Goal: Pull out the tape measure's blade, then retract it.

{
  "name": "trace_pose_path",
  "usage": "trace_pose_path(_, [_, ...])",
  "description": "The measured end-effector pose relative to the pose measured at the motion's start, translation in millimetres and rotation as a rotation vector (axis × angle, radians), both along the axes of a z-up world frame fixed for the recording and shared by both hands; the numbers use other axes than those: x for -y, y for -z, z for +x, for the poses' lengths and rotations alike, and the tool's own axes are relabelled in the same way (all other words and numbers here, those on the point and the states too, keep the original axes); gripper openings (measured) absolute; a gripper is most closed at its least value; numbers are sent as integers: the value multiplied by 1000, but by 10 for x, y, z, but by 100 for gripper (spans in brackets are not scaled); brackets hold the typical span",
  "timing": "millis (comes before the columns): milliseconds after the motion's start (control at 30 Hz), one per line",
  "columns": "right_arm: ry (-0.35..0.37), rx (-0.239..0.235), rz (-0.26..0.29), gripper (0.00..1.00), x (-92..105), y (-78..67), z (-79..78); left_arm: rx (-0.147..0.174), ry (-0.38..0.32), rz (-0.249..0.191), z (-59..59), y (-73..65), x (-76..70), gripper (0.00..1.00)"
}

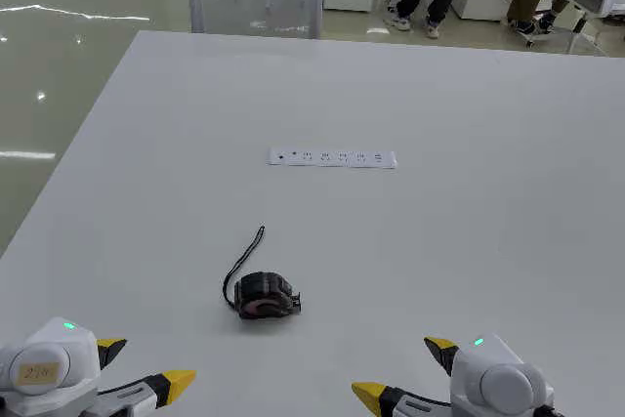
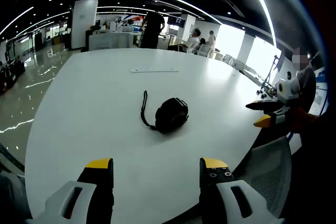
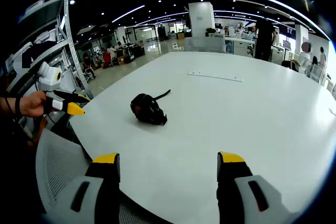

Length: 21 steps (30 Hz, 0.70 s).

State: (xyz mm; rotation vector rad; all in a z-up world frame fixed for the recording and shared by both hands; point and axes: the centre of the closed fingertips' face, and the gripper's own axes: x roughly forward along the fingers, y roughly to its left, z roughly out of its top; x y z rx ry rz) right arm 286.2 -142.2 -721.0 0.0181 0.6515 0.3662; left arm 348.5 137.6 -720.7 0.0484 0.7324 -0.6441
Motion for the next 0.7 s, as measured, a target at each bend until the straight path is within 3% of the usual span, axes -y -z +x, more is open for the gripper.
trace_pose_path(700, [6,0,-2,77,32,13,-22,4,1,6,12,61,-57,63])
